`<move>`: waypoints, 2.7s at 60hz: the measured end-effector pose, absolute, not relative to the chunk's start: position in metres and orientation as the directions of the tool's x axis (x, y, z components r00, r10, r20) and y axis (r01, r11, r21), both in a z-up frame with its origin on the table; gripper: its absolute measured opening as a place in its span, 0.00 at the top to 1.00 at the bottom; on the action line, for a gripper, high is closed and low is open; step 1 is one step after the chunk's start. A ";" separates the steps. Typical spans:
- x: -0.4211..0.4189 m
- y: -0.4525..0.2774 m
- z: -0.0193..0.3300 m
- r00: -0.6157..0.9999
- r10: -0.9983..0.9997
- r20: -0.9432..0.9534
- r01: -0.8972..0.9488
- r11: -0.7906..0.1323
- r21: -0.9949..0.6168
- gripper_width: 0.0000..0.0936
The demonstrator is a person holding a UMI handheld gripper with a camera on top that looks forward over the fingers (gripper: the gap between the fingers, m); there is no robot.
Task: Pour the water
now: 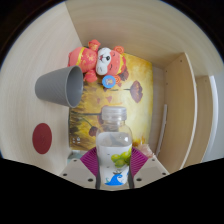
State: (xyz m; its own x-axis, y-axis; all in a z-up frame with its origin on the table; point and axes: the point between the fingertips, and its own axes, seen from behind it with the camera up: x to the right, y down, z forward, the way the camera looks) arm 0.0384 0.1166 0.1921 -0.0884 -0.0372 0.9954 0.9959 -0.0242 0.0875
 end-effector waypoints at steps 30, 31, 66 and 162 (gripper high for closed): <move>-0.020 0.139 0.189 -0.684 -0.144 0.715 0.719 0.029 0.694 0.60; -0.021 0.139 0.189 -0.684 -0.143 0.716 0.720 0.029 0.694 0.60; 0.041 0.114 0.267 0.841 -0.080 0.535 0.541 0.083 -0.837 0.56; -0.005 -0.087 0.080 0.997 -0.004 -0.075 -0.072 -0.339 -0.938 0.10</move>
